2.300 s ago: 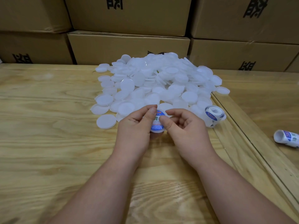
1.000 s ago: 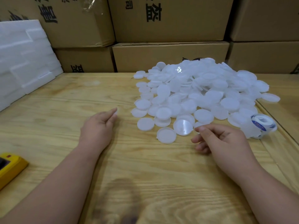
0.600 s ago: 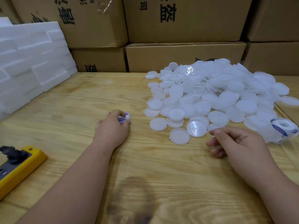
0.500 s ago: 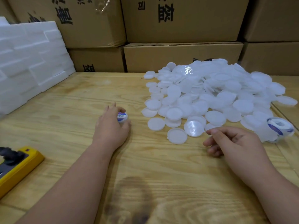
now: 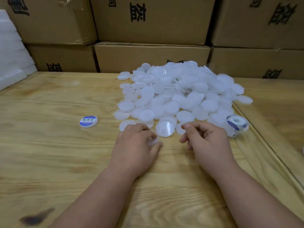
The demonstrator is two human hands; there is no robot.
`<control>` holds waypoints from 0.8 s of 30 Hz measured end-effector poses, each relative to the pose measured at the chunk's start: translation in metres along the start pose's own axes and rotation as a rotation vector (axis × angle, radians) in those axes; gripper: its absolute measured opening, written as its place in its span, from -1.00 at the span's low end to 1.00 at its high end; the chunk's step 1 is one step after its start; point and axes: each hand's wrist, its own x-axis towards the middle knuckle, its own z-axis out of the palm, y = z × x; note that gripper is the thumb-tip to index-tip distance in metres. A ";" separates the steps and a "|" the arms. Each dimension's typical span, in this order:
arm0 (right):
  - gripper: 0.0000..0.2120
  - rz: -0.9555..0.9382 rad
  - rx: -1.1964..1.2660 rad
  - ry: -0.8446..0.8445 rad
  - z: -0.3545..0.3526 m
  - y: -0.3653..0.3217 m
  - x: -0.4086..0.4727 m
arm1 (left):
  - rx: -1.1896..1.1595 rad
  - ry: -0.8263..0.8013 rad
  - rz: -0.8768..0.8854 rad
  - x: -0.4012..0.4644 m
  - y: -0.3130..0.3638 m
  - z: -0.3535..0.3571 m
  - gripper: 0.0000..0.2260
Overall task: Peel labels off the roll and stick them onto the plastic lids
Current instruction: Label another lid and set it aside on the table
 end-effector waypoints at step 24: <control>-0.84 -0.231 -0.108 0.520 -0.056 -0.007 0.018 | -0.517 0.099 -0.138 0.008 0.038 0.002 -0.86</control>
